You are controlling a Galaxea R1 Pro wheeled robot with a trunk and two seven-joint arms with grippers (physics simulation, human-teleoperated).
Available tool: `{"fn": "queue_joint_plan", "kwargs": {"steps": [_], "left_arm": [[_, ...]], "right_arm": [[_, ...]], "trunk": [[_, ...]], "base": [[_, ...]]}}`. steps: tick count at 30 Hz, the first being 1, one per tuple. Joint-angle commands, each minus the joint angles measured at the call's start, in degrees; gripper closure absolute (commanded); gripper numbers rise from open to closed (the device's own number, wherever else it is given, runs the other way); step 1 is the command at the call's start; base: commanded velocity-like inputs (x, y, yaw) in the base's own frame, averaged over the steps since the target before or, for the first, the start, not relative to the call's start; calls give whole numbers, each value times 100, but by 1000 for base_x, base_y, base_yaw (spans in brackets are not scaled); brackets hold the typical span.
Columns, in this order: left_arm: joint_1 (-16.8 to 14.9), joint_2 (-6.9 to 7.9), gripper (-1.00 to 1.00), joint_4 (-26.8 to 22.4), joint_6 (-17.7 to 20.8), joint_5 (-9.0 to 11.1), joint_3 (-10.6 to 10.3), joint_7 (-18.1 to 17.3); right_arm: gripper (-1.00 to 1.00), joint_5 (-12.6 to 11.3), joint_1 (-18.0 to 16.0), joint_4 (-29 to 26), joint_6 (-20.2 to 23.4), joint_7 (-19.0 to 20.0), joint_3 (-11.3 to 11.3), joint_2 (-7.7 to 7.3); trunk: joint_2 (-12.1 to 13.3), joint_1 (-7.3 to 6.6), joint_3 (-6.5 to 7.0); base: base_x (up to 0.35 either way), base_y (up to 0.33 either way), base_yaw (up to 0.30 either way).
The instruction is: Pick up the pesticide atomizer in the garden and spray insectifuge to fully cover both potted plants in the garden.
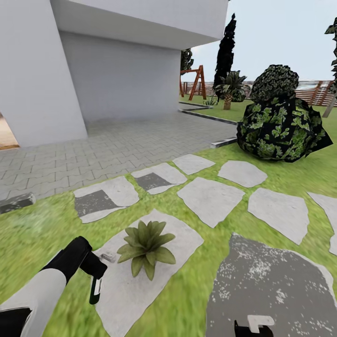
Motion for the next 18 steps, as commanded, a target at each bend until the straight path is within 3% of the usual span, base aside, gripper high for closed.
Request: {"fn": "queue_joint_plan", "kwargs": {"steps": [1,5,11,18], "left_arm": [[-2,-3,100,-8,28,-45,32,-43],[-2,-6,100,-9,28,-53,23,-44],[33,-5,100,-9,29,-594,27,-51],[35,55,100,-9,20,-655,-50,-65]], "right_arm": [[-100,-38,-2,-1,-10,-20,49,0],[-100,-37,-2,-1,-10,-20,49,0],[-100,-26,-2,-1,-10,-20,49,-12],[-100,-24,-2,-1,-10,-20,47,-39]], "trunk": [[-2,2,-5],[-2,2,-5],[-2,2,-5],[-2,2,-5]], "base": [[315,109,0],[315,125,0],[243,249,0],[83,149,0]]}}
